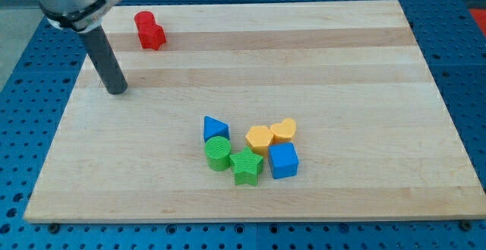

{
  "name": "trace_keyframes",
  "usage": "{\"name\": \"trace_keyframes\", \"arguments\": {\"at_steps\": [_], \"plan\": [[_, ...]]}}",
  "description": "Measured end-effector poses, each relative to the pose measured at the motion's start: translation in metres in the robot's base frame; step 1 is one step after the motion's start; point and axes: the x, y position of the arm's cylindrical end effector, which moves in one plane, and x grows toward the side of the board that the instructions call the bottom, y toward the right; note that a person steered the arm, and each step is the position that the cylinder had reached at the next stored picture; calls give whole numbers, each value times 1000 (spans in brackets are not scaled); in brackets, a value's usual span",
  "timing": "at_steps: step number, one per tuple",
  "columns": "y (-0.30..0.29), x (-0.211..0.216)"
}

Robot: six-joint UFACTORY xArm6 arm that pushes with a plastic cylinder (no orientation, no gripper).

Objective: Move the red circle towards the group of blocks

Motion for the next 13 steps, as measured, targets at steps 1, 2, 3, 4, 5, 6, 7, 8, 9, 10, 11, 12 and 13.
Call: {"name": "trace_keyframes", "arguments": {"at_steps": [1, 2, 3, 4, 5, 6, 7, 8, 9, 10, 11, 12, 13], "plan": [[-3, -21], [-3, -35], [-3, -54], [-3, -67], [-4, -86], [-4, -103], [-4, -115], [-5, -127], [-7, -144], [-9, -158], [-9, -159], [-9, -159], [-9, -160]]}}
